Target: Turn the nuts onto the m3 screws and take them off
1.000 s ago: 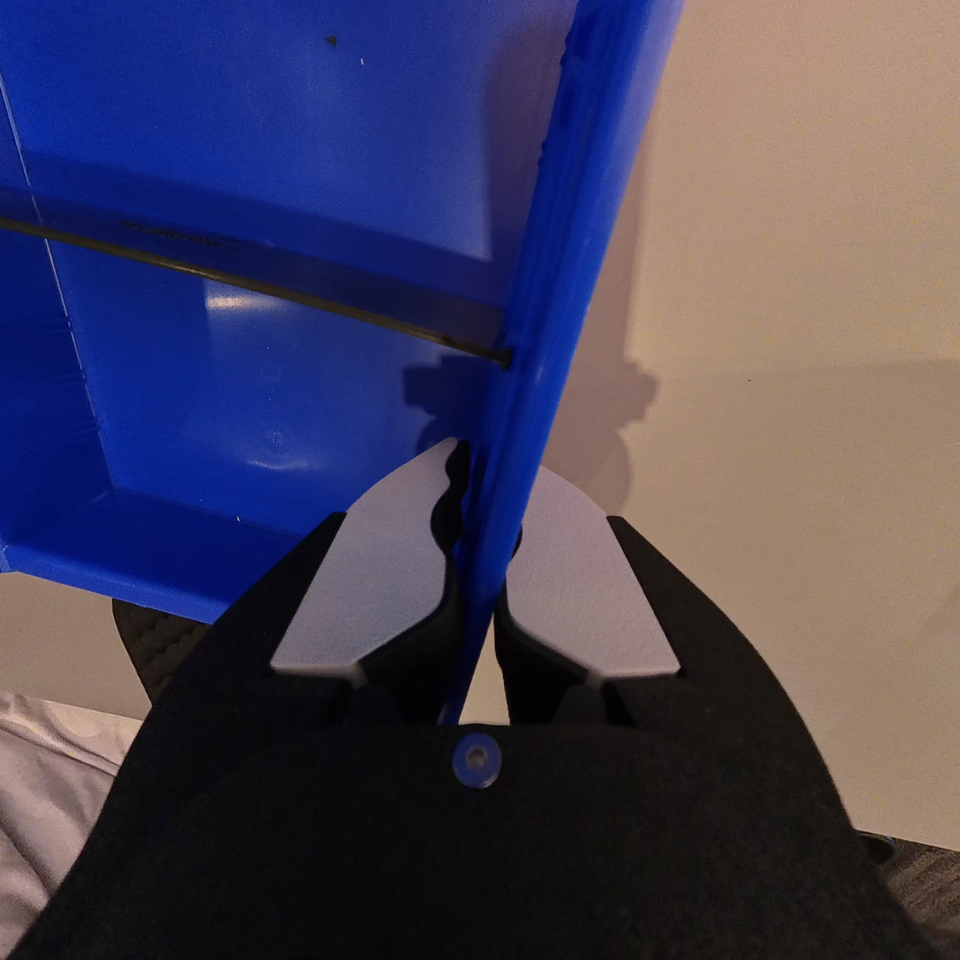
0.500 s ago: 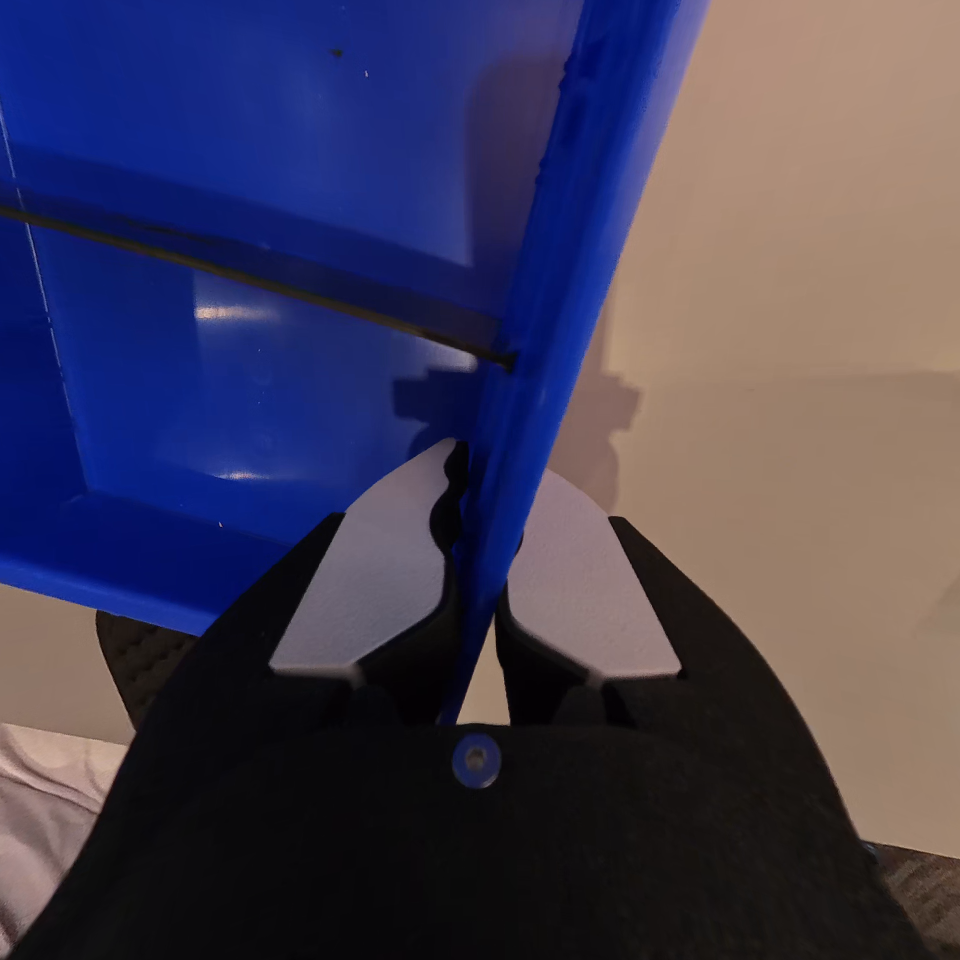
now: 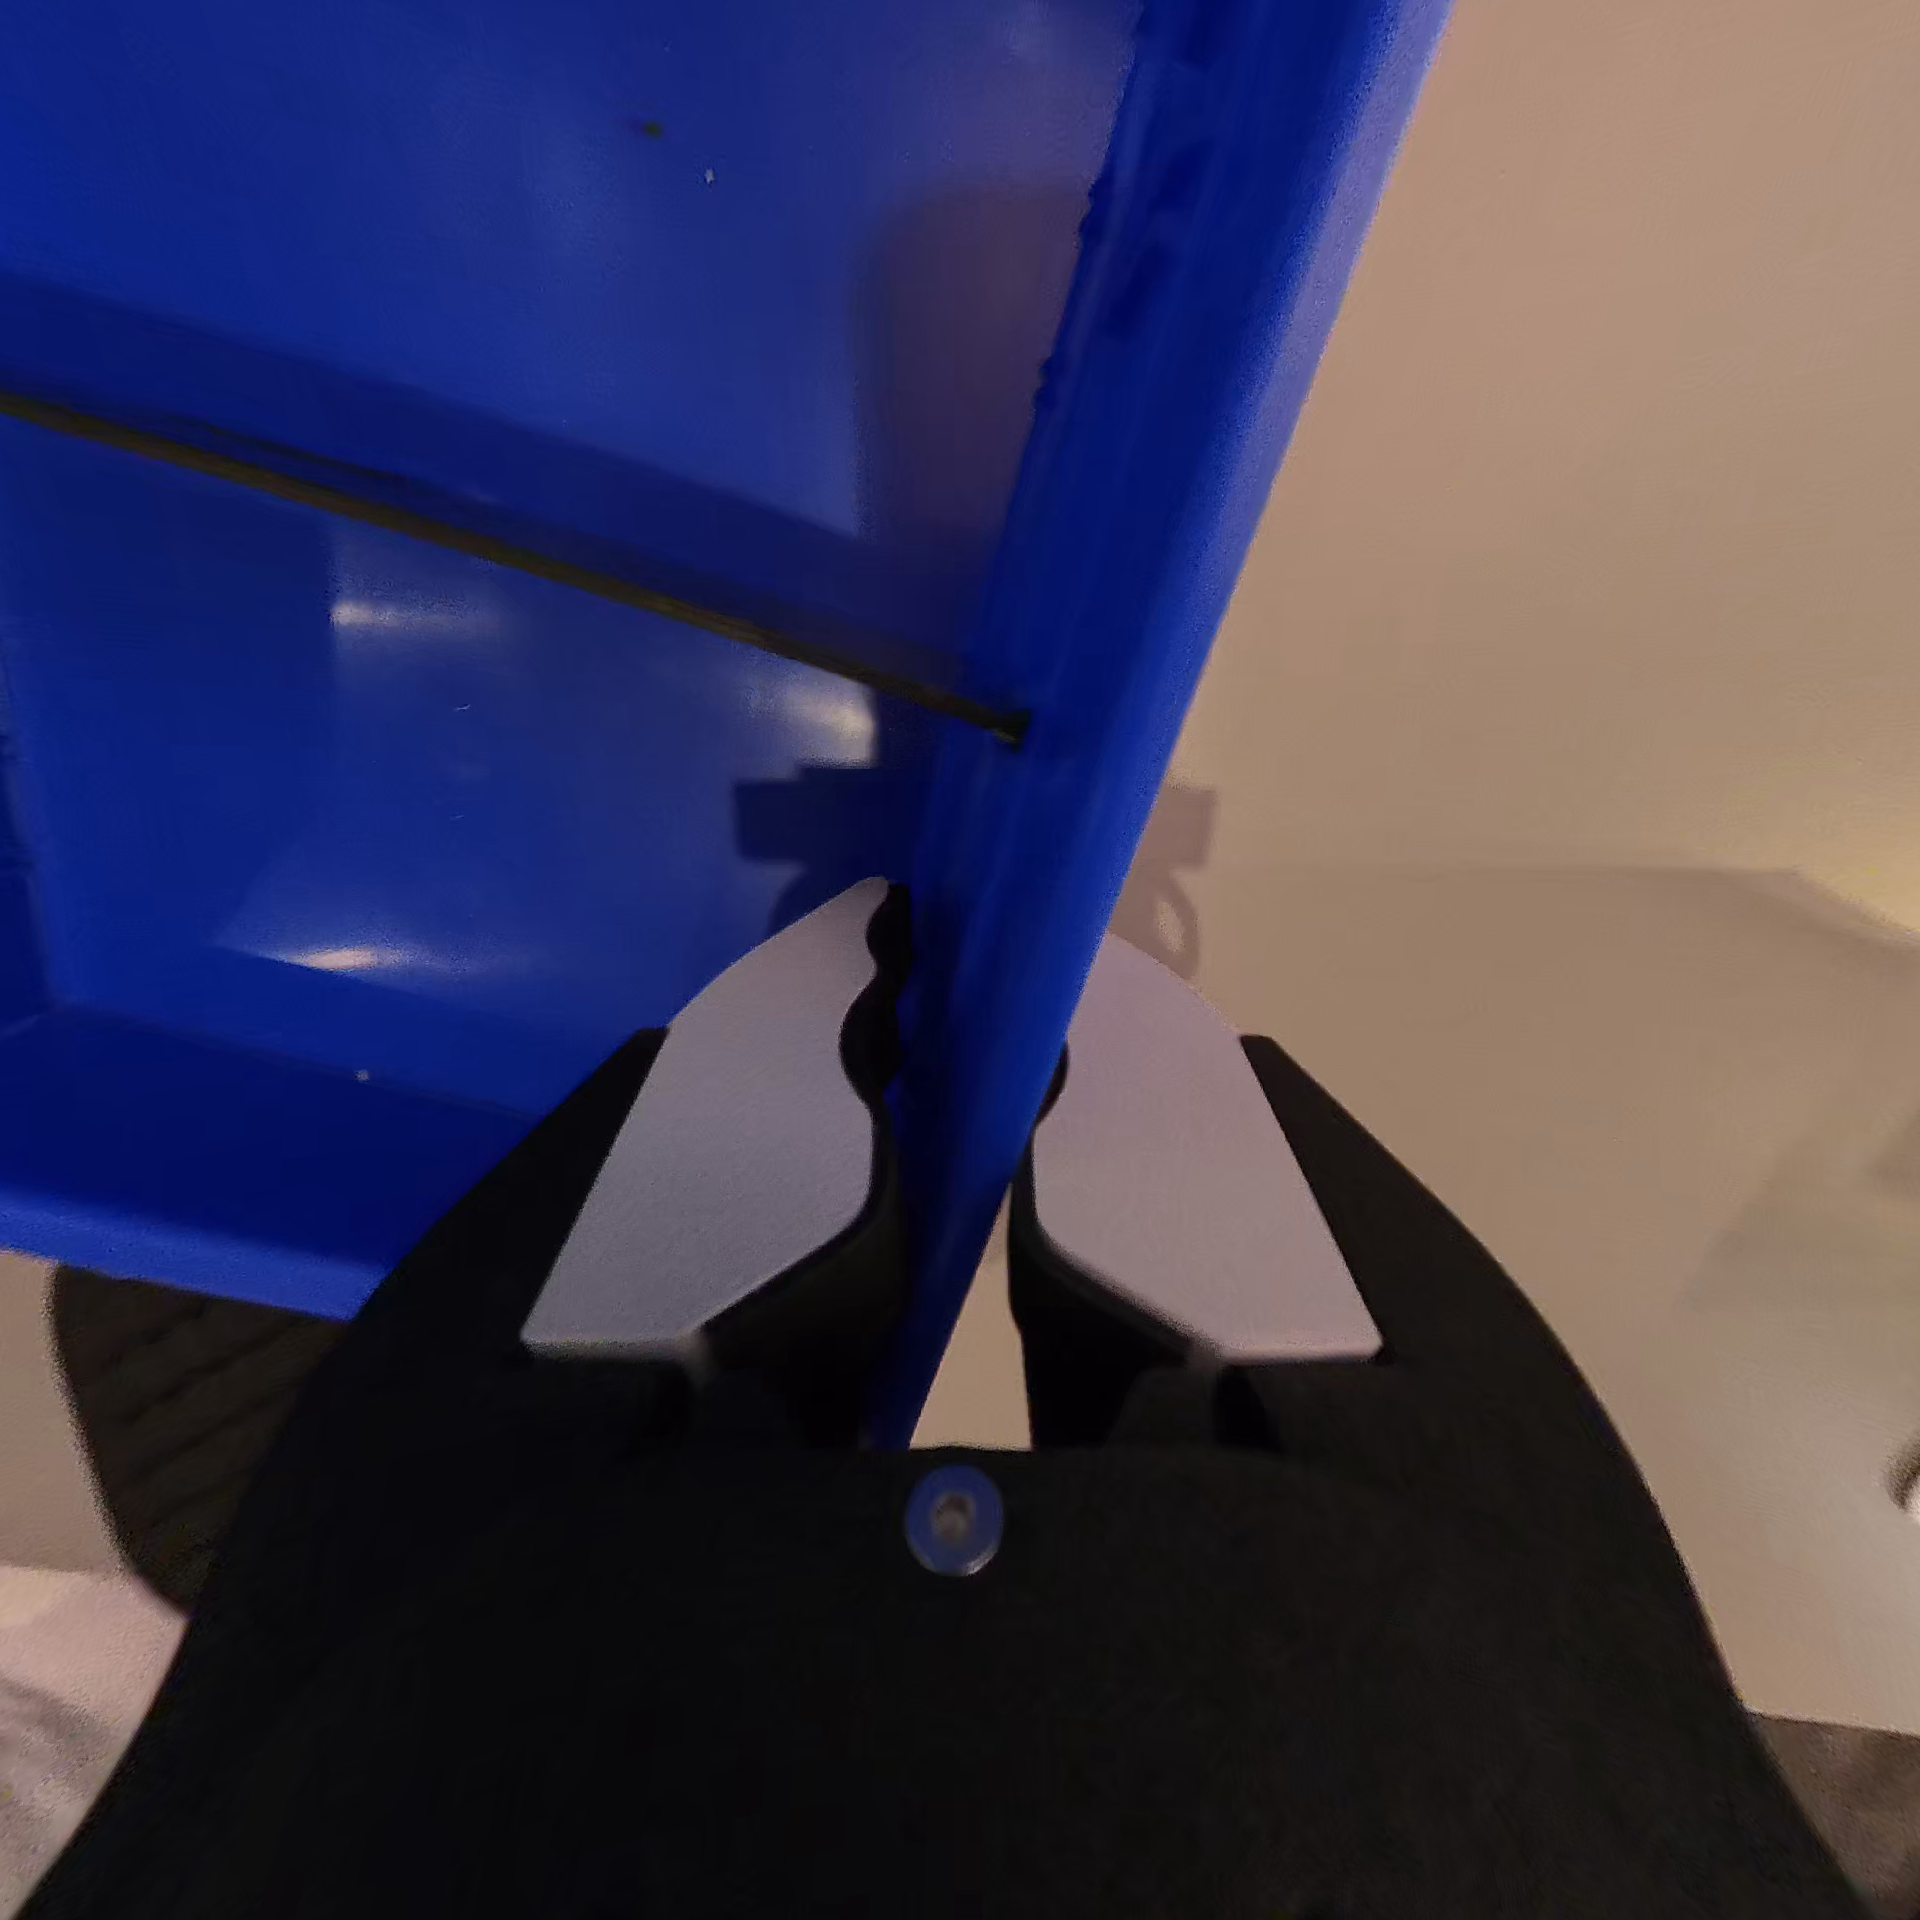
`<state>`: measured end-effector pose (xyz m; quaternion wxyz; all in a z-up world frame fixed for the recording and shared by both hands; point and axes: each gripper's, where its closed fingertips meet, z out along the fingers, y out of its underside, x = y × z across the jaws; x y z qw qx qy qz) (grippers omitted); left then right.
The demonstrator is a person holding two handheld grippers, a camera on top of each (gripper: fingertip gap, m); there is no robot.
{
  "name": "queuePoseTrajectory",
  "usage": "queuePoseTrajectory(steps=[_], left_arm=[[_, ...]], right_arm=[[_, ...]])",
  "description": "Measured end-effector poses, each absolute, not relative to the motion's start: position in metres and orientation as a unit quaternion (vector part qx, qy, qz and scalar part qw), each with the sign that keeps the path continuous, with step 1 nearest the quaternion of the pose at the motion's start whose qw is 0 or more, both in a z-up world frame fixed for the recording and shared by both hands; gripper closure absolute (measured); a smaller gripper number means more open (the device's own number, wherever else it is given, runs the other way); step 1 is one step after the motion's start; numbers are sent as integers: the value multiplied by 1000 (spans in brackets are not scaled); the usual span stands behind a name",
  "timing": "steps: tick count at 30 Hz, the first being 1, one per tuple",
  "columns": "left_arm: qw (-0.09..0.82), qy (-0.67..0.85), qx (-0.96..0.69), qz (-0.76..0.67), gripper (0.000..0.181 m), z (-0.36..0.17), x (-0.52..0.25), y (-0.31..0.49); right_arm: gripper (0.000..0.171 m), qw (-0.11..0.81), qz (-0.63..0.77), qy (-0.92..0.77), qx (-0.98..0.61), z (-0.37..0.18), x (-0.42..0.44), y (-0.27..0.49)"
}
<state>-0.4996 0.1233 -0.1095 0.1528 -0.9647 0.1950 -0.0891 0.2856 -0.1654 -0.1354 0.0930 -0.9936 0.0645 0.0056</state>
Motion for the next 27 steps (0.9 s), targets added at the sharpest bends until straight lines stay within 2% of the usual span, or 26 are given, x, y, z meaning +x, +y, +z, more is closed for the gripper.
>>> queuePoseTrajectory(steps=[4,6,7,9,12,14,18,23,27], left_arm=[[239,169,-950,-106,132,-70,-503,133],[295,160,-938,-86,128,-40,-509,134],[332,160,-927,-68,120,-22,-511,136],[411,163,-896,-37,119,17,-508,138],[524,181,-832,-34,116,71,-481,136],[600,197,-774,-48,110,102,-454,132],[705,224,-670,-68,115,132,-402,115],[706,221,-659,-133,111,127,-344,107],[703,215,-656,-167,112,121,-323,104]], right_arm=[[137,165,-121,64,-977,-108,304,-151],[128,226,-211,63,-949,-76,312,-142],[128,259,-252,61,-930,-56,312,-137],[127,338,-313,54,-886,-12,301,-126],[110,434,-369,40,-821,44,273,-112],[90,483,-387,40,-784,73,255,-104],[79,550,-358,48,-753,107,218,-84],[75,638,-356,41,-681,143,187,-64],[74,631,-336,42,-698,132,177,-46]])
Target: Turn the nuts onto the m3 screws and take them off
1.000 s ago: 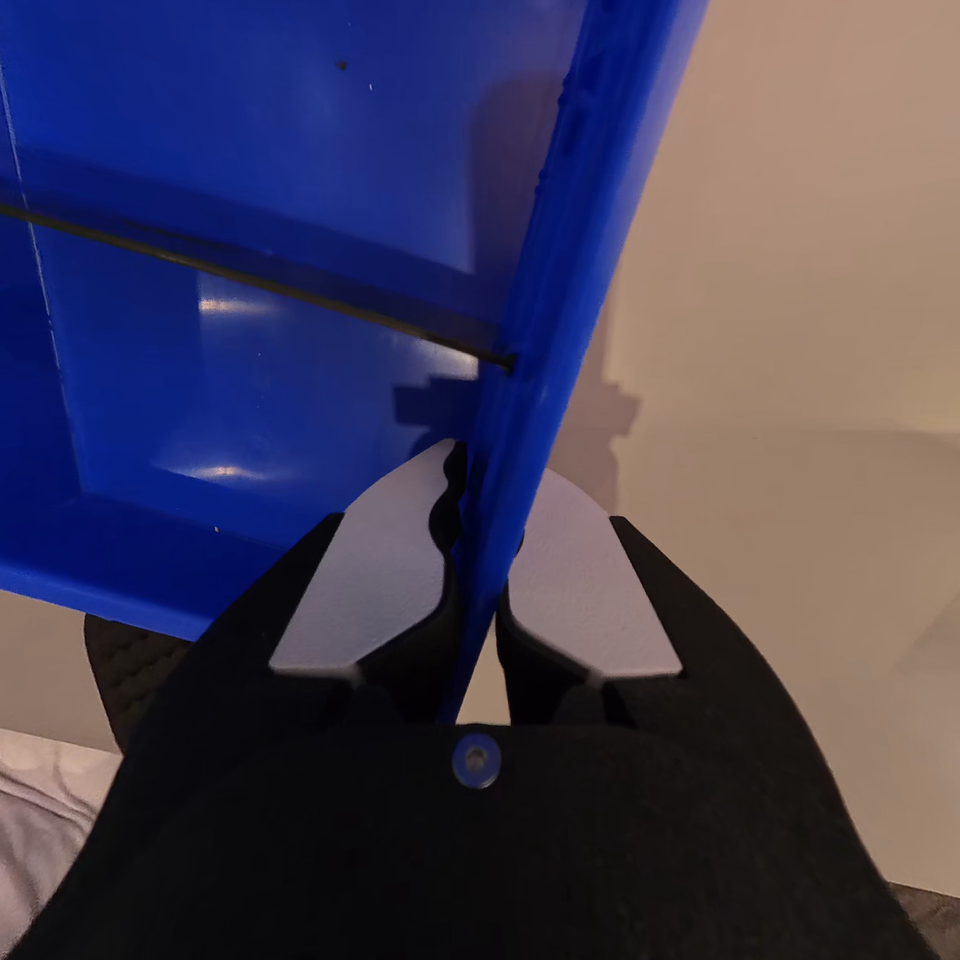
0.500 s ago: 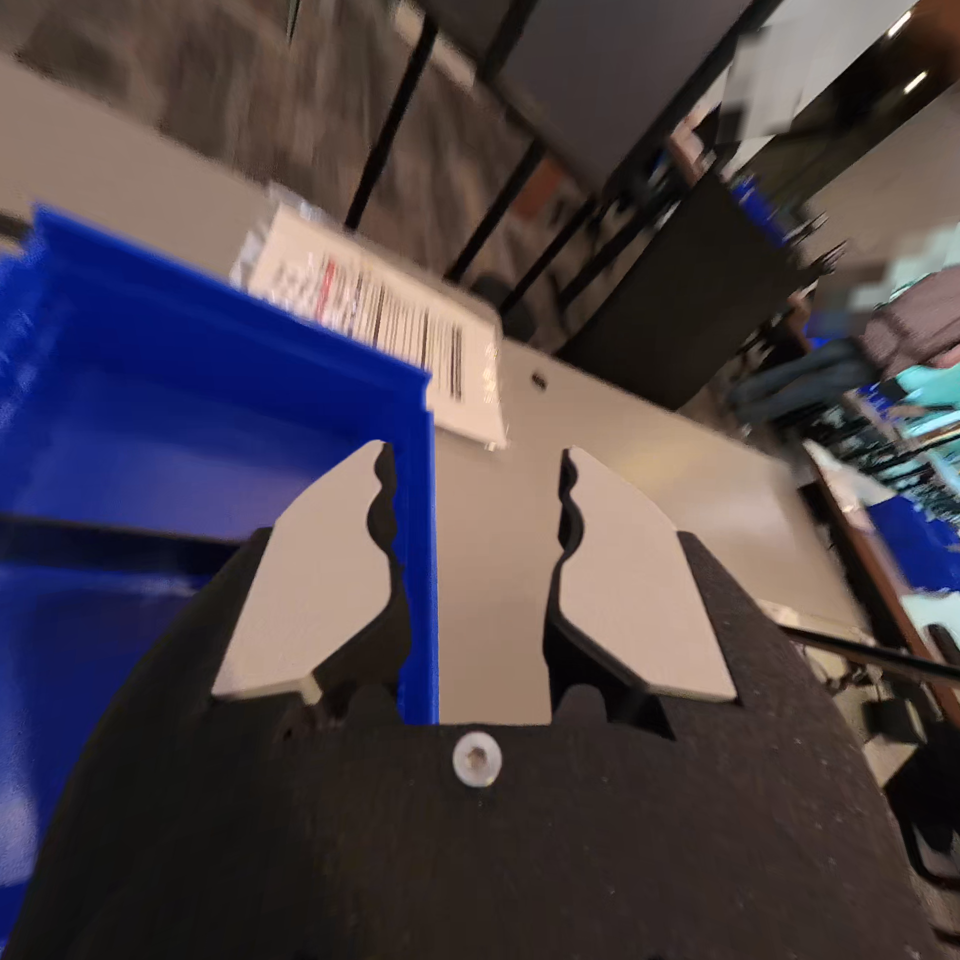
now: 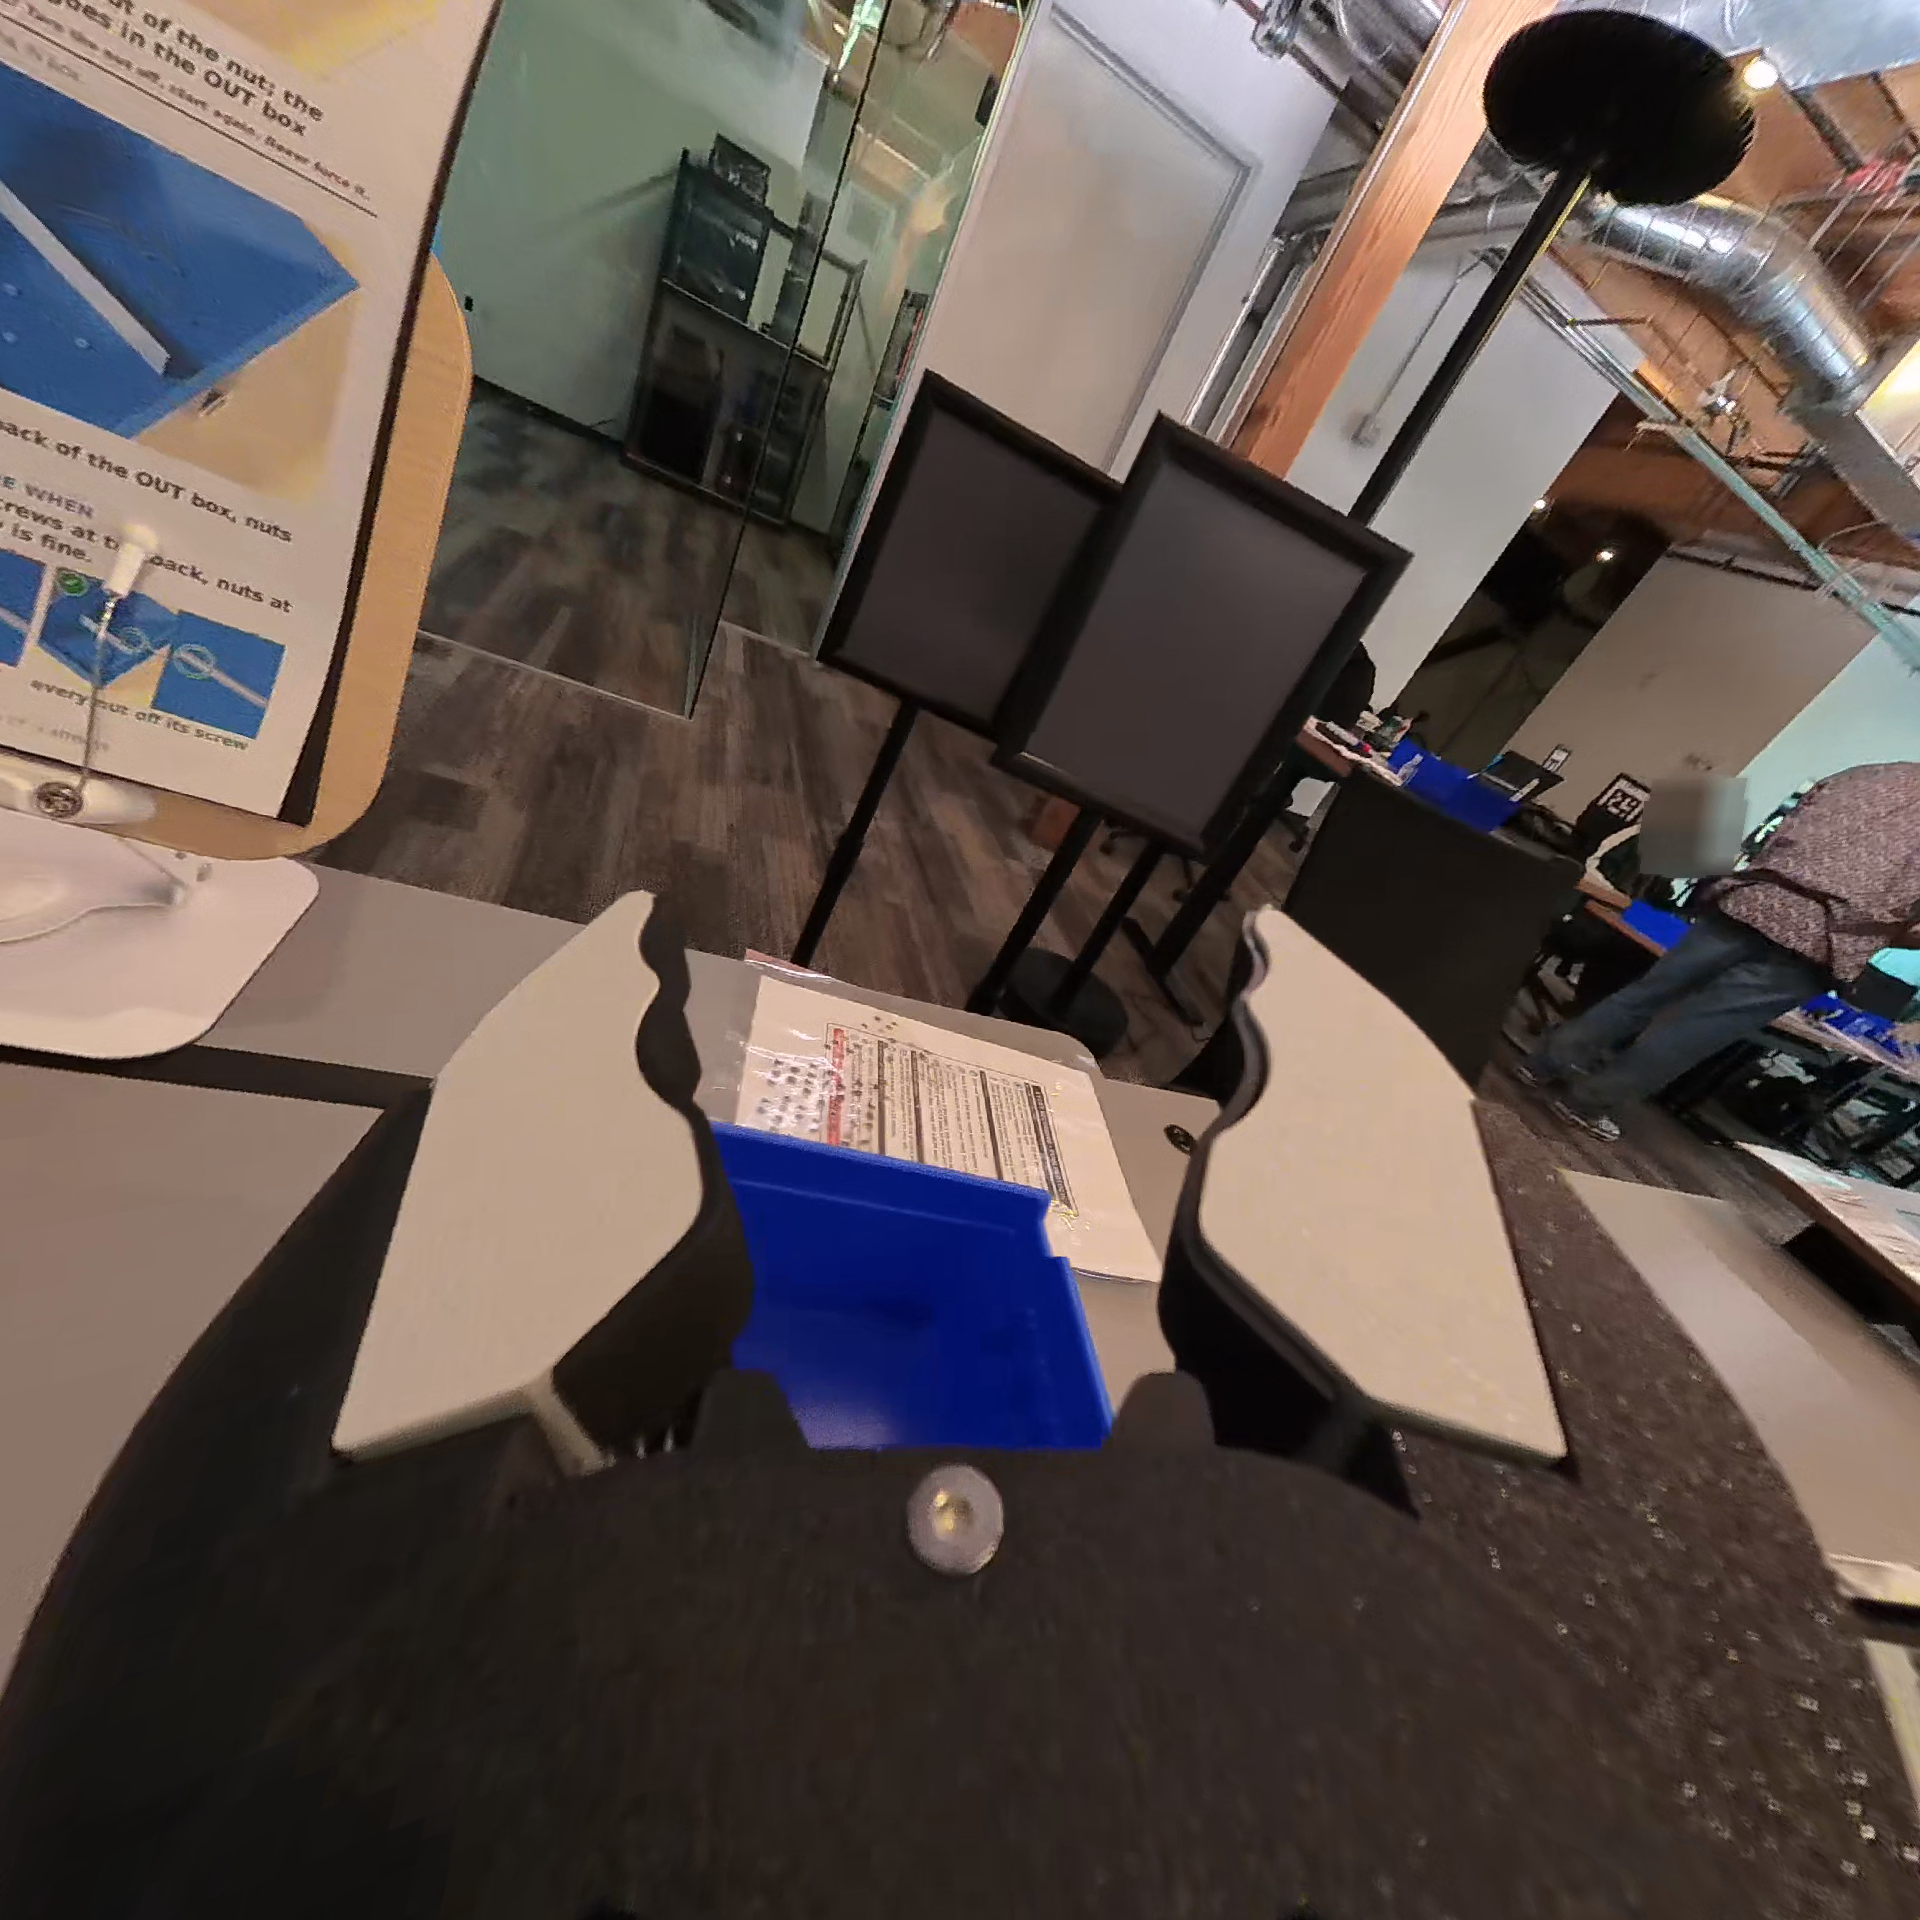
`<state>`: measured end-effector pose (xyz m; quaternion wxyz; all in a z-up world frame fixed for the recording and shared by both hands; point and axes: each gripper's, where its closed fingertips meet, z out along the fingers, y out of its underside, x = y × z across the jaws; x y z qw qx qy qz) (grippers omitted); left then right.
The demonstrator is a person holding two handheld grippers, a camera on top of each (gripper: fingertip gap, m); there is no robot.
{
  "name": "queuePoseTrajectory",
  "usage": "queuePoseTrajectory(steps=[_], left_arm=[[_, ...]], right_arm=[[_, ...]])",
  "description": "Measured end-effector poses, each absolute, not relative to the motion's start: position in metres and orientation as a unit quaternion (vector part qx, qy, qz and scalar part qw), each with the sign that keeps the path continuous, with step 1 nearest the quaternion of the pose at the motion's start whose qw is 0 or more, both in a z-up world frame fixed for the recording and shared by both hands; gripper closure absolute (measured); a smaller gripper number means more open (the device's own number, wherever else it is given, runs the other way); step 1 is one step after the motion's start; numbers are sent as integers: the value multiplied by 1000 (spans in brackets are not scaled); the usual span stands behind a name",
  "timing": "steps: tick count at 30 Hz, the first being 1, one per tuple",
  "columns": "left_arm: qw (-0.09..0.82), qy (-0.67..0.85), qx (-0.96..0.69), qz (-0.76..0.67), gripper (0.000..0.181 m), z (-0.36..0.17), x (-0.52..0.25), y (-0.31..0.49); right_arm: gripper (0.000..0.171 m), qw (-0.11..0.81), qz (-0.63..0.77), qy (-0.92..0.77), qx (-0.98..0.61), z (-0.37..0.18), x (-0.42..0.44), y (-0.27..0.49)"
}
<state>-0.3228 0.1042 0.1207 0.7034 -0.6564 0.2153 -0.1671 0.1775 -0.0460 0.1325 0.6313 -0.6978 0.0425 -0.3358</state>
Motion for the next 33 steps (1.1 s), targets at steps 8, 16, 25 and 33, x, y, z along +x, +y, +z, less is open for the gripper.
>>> queuePoseTrajectory(steps=[8,16,25,33], left_arm=[[710,209,-666,-87,115,103,-318,116],[699,187,-689,43,114,79,-330,132],[652,218,-722,82,126,64,-343,143],[466,203,-848,-149,144,22,-376,134]], right_arm=[[81,647,-331,46,-685,132,179,-36],[100,636,-311,18,-706,102,184,-27],[105,628,-244,8,-739,84,187,-19],[107,592,-182,-14,-785,55,179,-5]])
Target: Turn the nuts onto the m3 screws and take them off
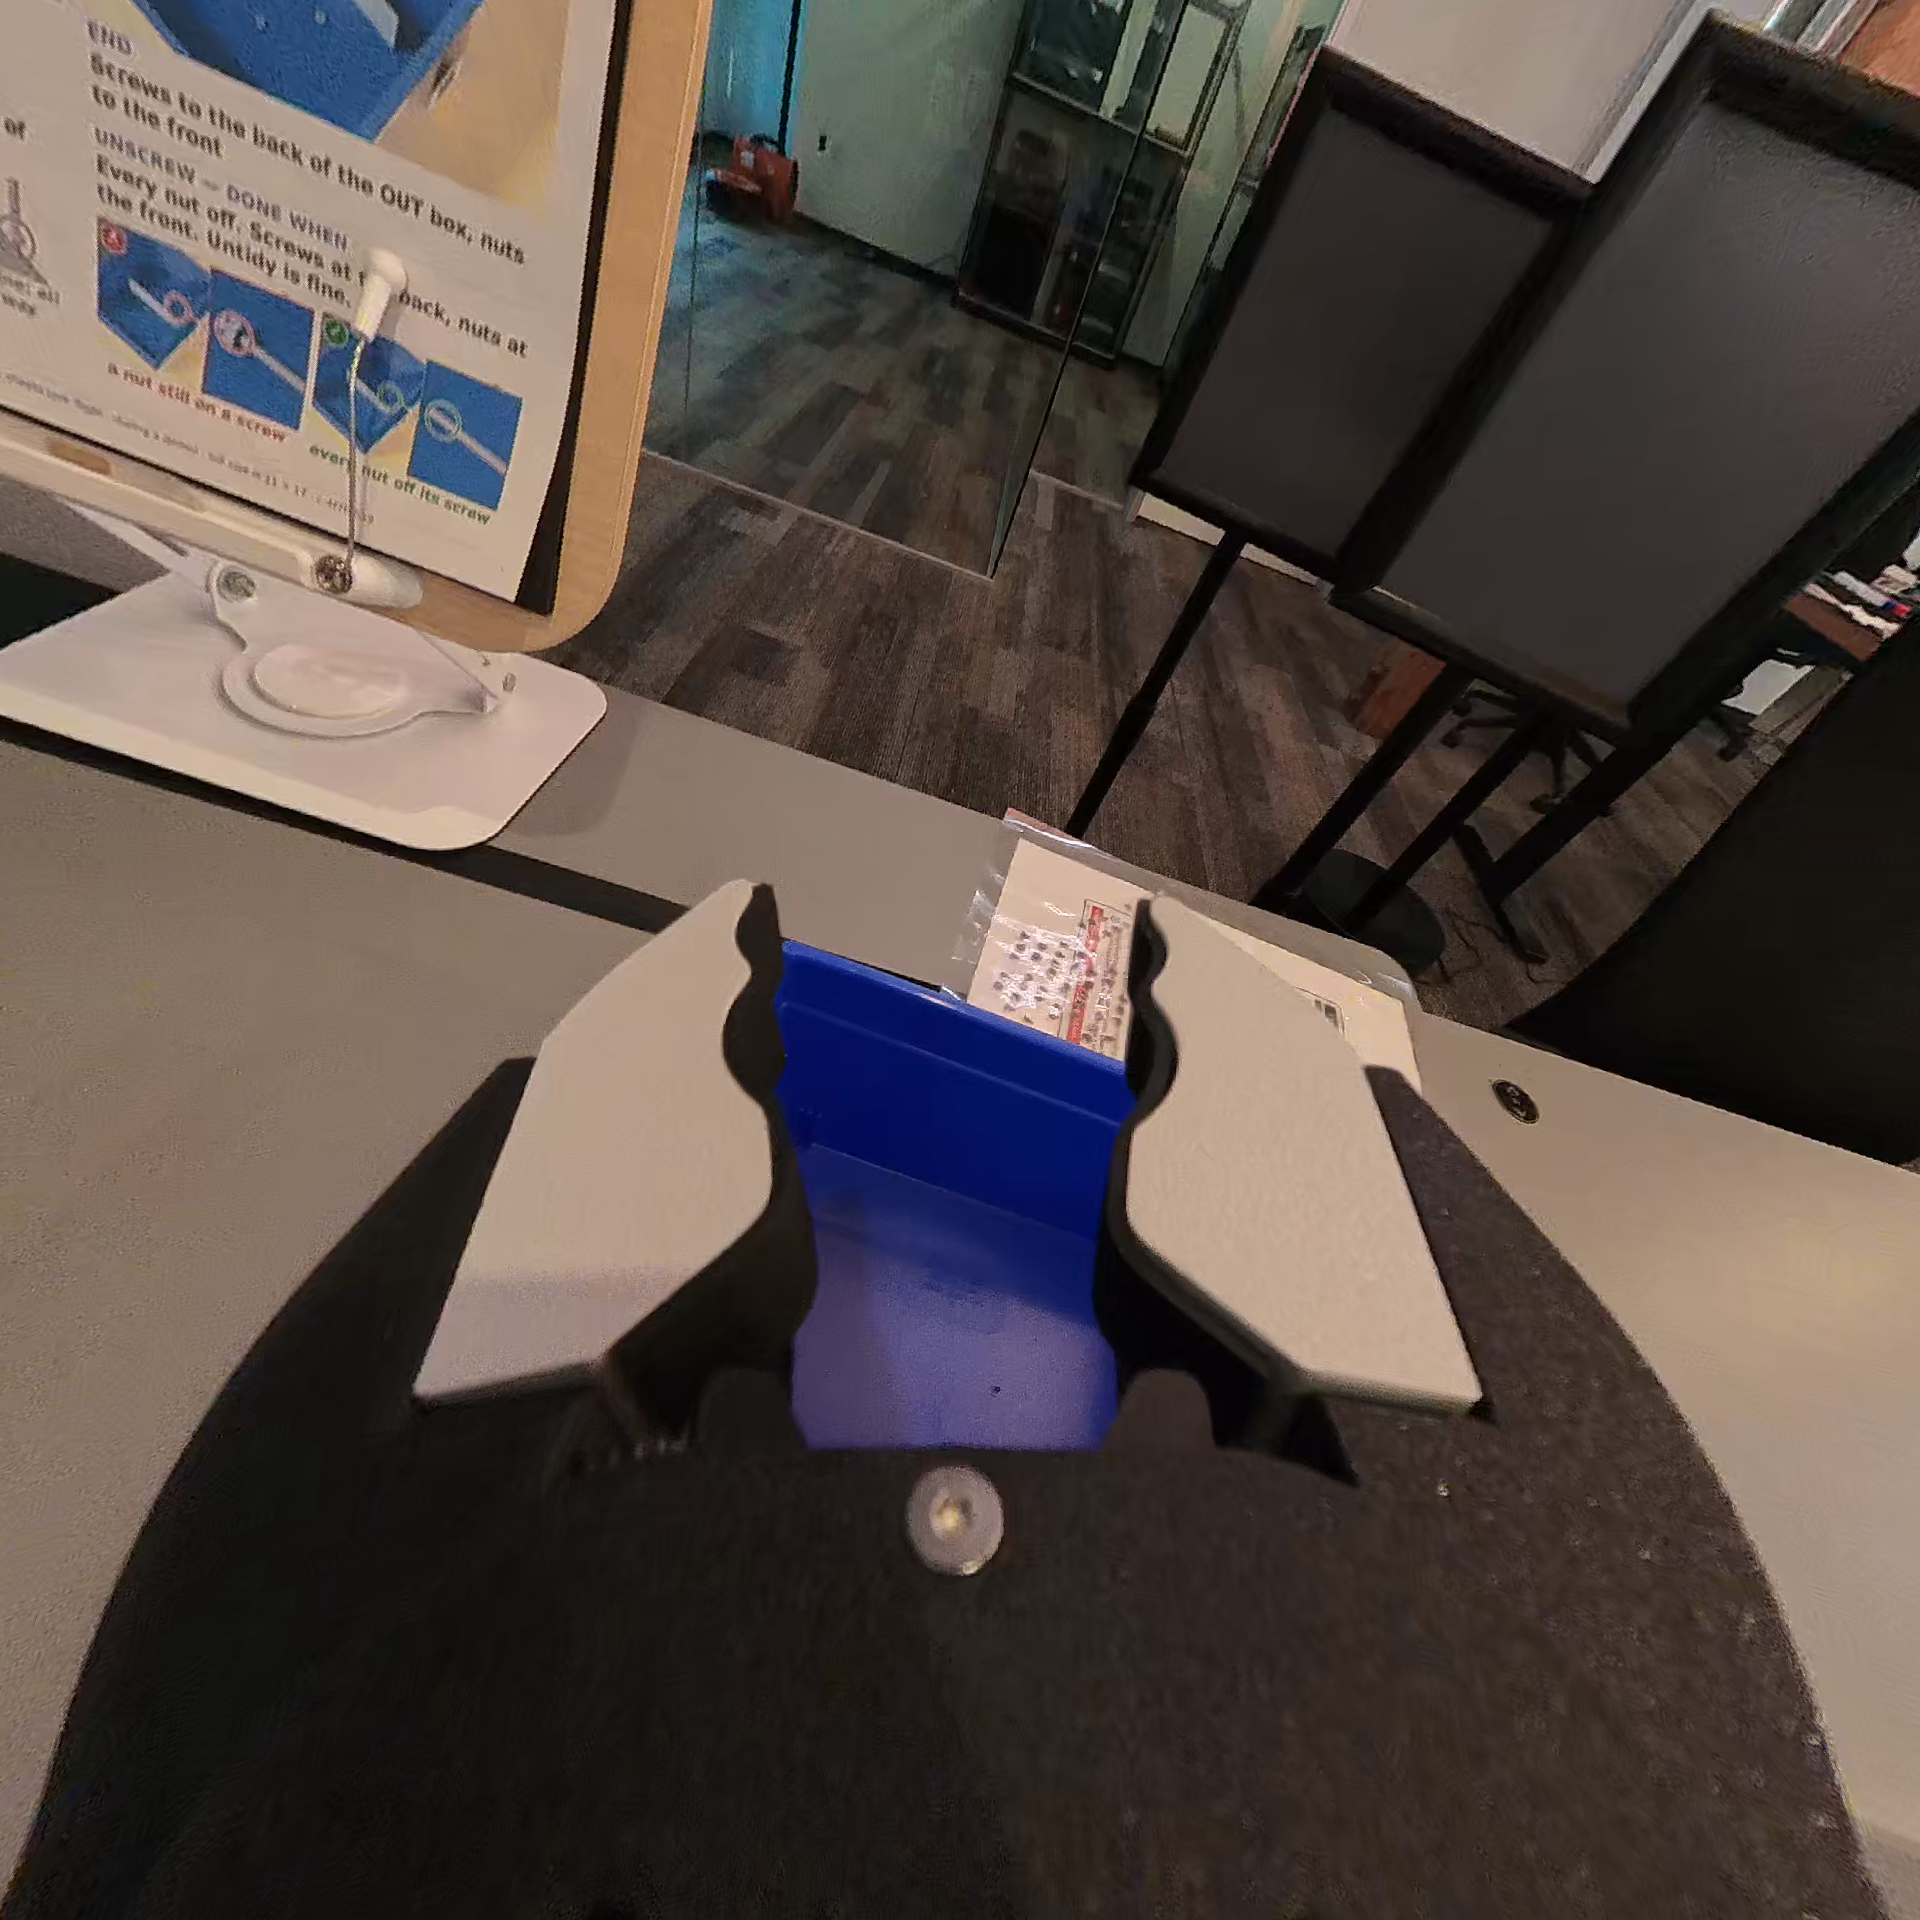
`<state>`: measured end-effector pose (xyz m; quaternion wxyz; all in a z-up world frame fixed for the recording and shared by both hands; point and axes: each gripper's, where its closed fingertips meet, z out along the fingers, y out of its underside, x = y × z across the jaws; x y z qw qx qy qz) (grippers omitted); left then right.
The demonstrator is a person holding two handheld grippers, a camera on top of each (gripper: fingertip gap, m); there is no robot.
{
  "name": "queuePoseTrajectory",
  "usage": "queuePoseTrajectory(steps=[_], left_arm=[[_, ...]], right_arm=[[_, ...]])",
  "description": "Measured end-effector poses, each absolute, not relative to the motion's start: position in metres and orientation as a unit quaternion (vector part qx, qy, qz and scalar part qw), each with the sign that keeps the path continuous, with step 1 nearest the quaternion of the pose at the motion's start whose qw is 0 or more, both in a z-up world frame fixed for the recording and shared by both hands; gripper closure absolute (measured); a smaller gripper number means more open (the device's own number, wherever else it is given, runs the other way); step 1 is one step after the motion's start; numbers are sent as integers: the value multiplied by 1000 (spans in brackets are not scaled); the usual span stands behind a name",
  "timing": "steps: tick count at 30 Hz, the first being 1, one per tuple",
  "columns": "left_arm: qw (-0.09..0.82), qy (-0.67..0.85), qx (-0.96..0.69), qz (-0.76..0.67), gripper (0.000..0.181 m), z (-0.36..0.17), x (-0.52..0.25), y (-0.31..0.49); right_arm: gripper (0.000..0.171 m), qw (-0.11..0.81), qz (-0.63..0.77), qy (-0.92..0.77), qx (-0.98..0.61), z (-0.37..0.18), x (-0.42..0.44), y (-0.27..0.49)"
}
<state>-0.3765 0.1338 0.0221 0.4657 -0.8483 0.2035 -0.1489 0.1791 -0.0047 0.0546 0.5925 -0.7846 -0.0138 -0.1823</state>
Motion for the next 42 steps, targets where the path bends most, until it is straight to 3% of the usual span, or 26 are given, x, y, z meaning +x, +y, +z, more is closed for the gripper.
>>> queuePoseTrajectory(steps=[6,11,15,18,24,31,39,42], left_arm=[[317,227,-913,-118,141,-78,-358,149],[262,240,-929,-100,140,-119,-346,151],[241,221,-940,-96,140,-130,-349,159],[223,195,-949,-112,151,-131,-346,165],[164,198,-963,-79,138,-134,-331,161],[95,191,-977,28,139,-146,-337,164],[65,165,-984,-8,155,-151,-332,162],[64,186,-980,-8,176,-152,-332,160]], right_arm=[[108,564,-195,-39,-801,40,174,2],[110,542,-206,-57,-813,26,167,10],[110,524,-240,-73,-814,23,167,12],[110,523,-245,-81,-812,25,165,10],[109,530,-238,-85,-809,30,168,9],[109,541,-225,-99,-805,39,168,5],[113,568,-190,-99,-795,53,167,-2],[114,572,-185,-98,-793,54,167,-3]])
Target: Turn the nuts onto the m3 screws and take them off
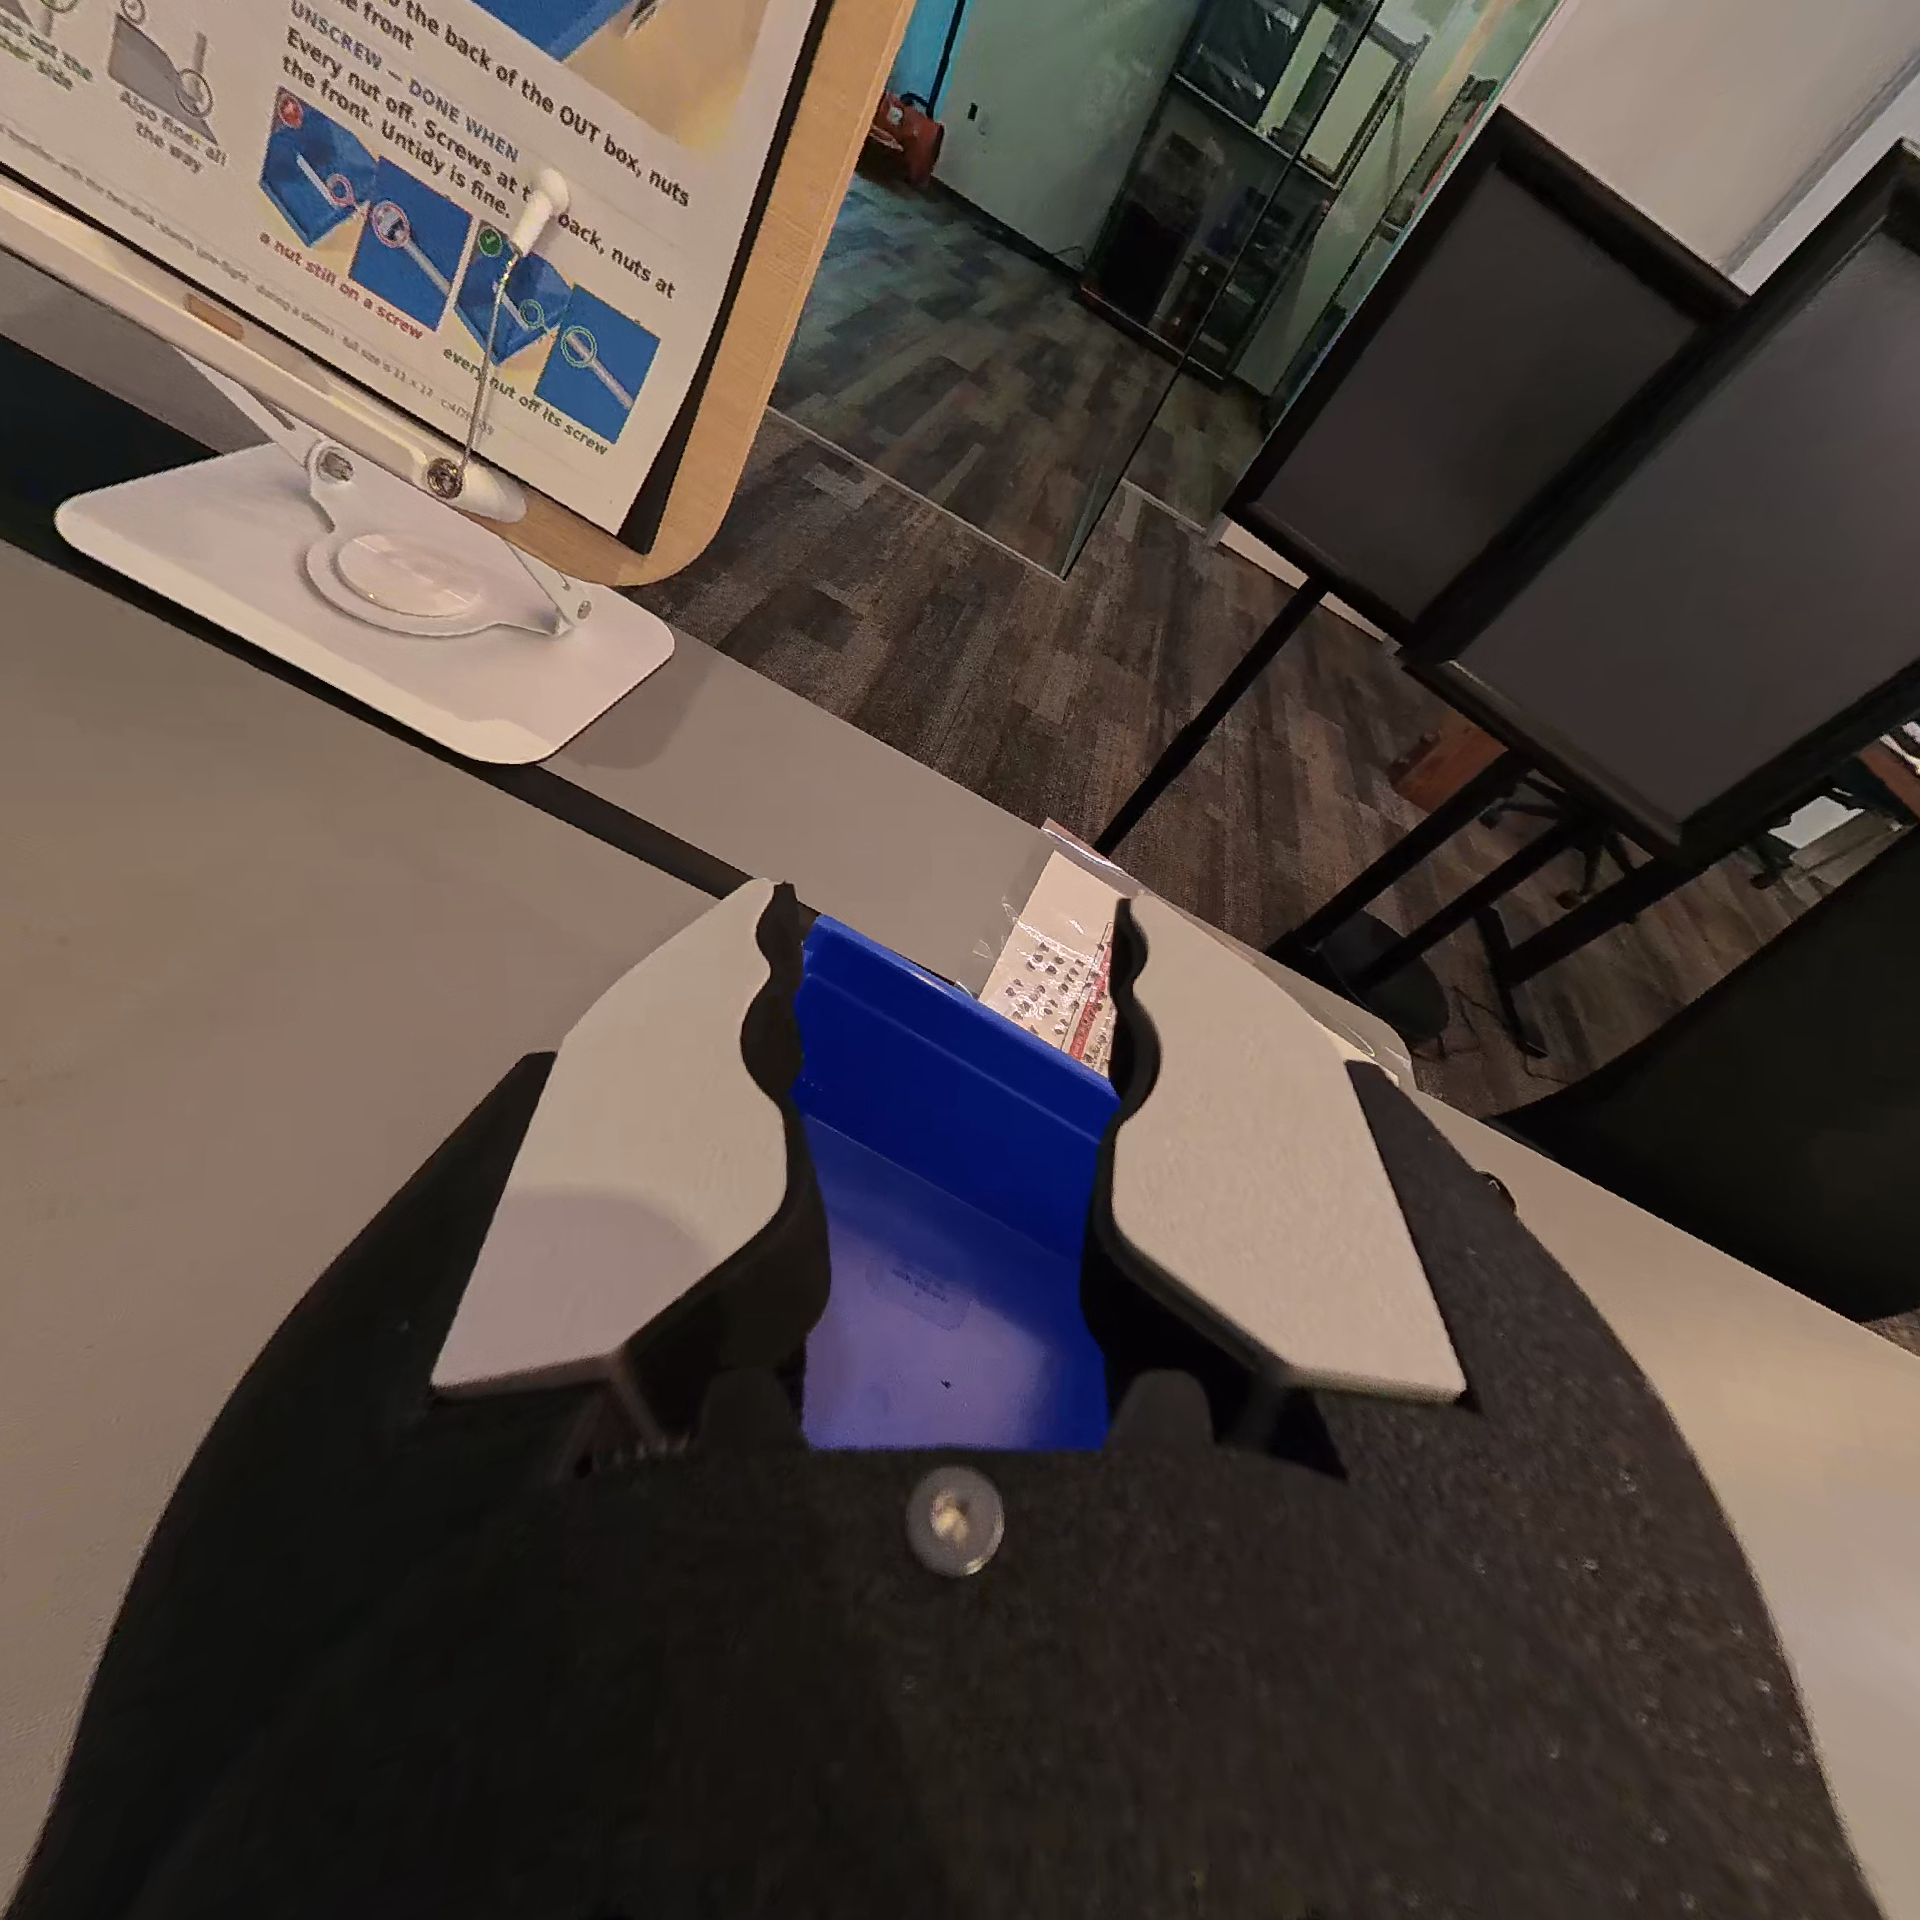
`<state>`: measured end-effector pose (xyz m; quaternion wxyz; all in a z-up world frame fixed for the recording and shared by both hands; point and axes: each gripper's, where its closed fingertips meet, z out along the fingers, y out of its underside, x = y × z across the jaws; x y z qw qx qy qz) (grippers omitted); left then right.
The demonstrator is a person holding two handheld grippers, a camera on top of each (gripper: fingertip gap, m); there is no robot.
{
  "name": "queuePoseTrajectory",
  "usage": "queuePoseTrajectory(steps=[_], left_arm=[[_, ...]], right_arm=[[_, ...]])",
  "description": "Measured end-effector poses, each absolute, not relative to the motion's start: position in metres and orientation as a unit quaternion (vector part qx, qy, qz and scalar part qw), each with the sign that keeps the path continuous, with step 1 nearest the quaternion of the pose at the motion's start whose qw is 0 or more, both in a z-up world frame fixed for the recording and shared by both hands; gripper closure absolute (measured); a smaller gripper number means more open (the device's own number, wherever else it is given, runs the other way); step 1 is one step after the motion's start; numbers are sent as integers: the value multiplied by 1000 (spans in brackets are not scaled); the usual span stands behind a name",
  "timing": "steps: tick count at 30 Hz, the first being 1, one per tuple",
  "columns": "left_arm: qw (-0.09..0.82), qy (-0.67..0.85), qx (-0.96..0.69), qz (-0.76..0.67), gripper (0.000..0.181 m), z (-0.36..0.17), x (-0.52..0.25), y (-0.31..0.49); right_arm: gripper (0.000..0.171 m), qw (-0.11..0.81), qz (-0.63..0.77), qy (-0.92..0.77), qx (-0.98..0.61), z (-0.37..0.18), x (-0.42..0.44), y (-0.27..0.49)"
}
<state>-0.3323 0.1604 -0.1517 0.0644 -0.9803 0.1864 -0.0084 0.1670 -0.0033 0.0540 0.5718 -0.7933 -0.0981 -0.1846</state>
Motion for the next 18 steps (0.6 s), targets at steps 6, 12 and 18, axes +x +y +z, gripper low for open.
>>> queuePoseTrajectory(steps=[6,12,18], left_arm=[[78,216,-973,-38,178,-151,-335,160],[109,228,-962,-103,178,-141,-350,156],[232,293,-895,-245,179,-67,-324,131]], right_arm=[[115,566,-193,-96,-796,52,171,-4],[116,559,-201,-105,-798,49,166,-1],[116,557,-197,-156,-791,48,129,9]])
